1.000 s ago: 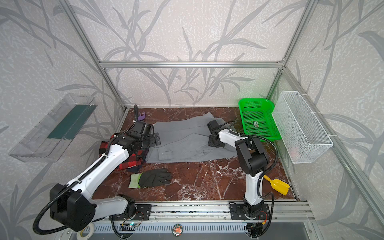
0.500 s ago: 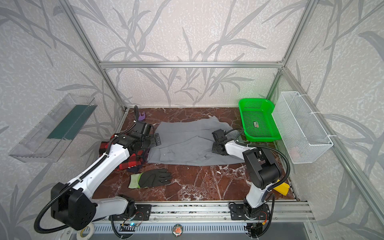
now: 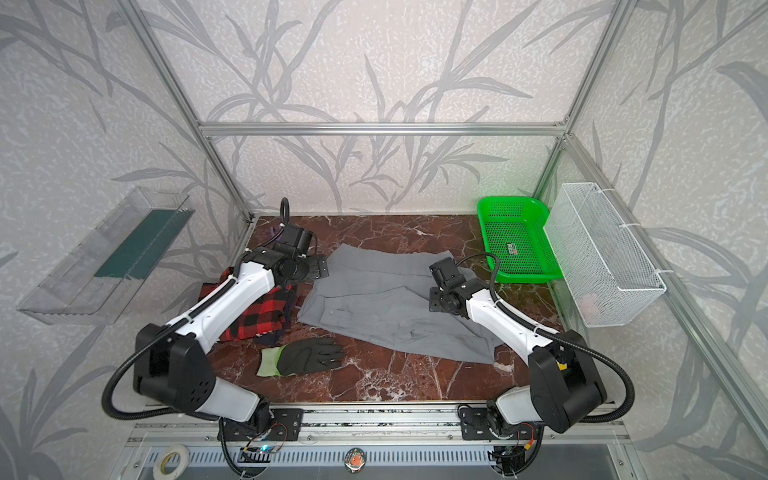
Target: Fold and stack the long sleeve shirts
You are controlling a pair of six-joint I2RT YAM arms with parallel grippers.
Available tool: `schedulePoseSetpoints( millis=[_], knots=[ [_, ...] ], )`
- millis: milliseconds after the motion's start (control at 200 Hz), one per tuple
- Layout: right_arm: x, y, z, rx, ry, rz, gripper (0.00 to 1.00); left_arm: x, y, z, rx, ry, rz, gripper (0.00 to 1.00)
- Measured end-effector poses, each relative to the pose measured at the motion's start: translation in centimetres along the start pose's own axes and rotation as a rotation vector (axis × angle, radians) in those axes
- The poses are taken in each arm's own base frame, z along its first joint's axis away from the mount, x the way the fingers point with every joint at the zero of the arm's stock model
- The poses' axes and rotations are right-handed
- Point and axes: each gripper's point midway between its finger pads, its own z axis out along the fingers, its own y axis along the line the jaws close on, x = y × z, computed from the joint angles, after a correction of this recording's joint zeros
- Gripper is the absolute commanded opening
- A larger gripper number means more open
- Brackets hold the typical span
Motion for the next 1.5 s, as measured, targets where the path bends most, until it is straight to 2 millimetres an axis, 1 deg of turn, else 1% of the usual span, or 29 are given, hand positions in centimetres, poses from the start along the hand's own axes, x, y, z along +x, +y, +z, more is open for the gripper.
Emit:
schedulePoseSetpoints(
  millis=[85,155,225,290,355,460,545,630,660,685,725,750,815,840,890,945,985,1055,1140,1180,1265,1315,1380,1460,1500],
  knots=[
    [-4.1,-0.2,-1.4,0.0,-0.084,0.012,0.67,-1.5,-0.7,2.0,-0.022,0.009,0.011,0.99],
    [-7.1,-1.2,-1.5,0.024,-0.126,0.032,0.7,-2.5,-1.4,3.4,-0.036,0.029,0.019,0.99],
    [-9.0,-2.3,-0.6,0.066,-0.127,0.035,0.71,-3.5,-2.3,4.7,-0.034,0.047,0.023,0.99],
    [-10.5,-3.1,0.9,0.099,-0.109,0.038,0.72,-3.8,-3.0,5.7,-0.023,0.059,0.022,0.99],
    [-11.4,-3.6,2.9,0.125,-0.084,0.032,0.73,-3.4,-3.3,6.5,-0.016,0.081,0.021,0.99],
    [-12.0,-3.9,6.2,0.142,-0.023,0.016,0.73,-2.4,-3.7,7.7,0.0,0.126,0.01,0.99],
    [-12.3,-3.5,8.8,0.134,0.037,-0.002,0.73,-1.4,-4.1,8.8,0.014,0.167,-0.014,0.99],
    [-12.7,-3.0,10.6,0.12,0.074,-0.019,0.69,-0.5,-4.4,10.0,0.023,0.201,-0.045,0.99],
    [-12.5,-2.8,11.1,0.109,0.087,-0.025,0.67,0.1,-4.4,10.4,0.022,0.214,-0.058,0.99],
    [-12.3,-2.6,11.5,0.099,0.098,-0.029,0.62,0.6,-4.2,10.6,0.02,0.226,-0.07,0.99],
    [-11.8,-2.3,11.9,0.082,0.118,-0.038,0.47,1.4,-4.0,11.0,0.013,0.244,-0.086,0.99],
    [-11.6,-2.1,12.1,0.068,0.129,-0.043,0.41,2.0,-3.8,11.2,0.008,0.258,-0.1,0.99],
    [-11.0,-1.5,12.5,0.028,0.154,-0.045,0.21,3.6,-3.3,11.7,-0.01,0.295,-0.136,0.99],
    [-10.8,-1.2,12.5,0.01,0.163,-0.046,0.18,4.2,-3.1,11.8,-0.018,0.308,-0.148,0.99],
    [-10.4,-0.4,12.5,-0.021,0.174,-0.045,0.14,5.1,-2.7,12.1,-0.031,0.329,-0.176,0.99],
    [-10.1,0.2,12.2,-0.042,0.173,-0.047,0.13,6.0,-2.4,12.3,-0.044,0.348,-0.206,0.99],
    [-9.6,0.6,11.9,-0.048,0.171,-0.054,0.14,6.3,-2.1,12.4,-0.058,0.347,-0.223,0.99],
    [-7.9,2.0,10.6,-0.06,0.176,-0.09,0.15,6.3,-2.0,12.3,-0.055,0.334,-0.259,0.99],
    [-5.5,4.8,8.3,-0.092,0.17,-0.154,0.17,6.6,-1.8,12.2,-0.063,0.326,-0.293,0.99],
    [-4.4,6.2,7.3,-0.111,0.16,-0.181,0.19,6.7,-1.5,12.1,-0.072,0.324,-0.306,0.99],
    [-1.5,8.9,5.8,-0.149,0.155,-0.235,0.29,7.0,-1.0,12.0,-0.093,0.316,-0.326,0.99],
    [0.3,10.2,5.5,-0.165,0.167,-0.261,0.33,7.0,-0.9,12.0,-0.1,0.314,-0.336,0.99],
    [2.8,11.1,5.6,-0.171,0.194,-0.28,0.37,7.0,-0.8,12.0,-0.104,0.311,-0.346,0.99],
    [5.4,11.2,6.1,-0.174,0.238,-0.28,0.43,6.9,-0.8,12.0,-0.105,0.309,-0.353,0.99],
    [6.4,11.1,6.2,-0.177,0.264,-0.271,0.45,6.9,-0.8,12.0,-0.105,0.309,-0.355,0.99]
  ],
)
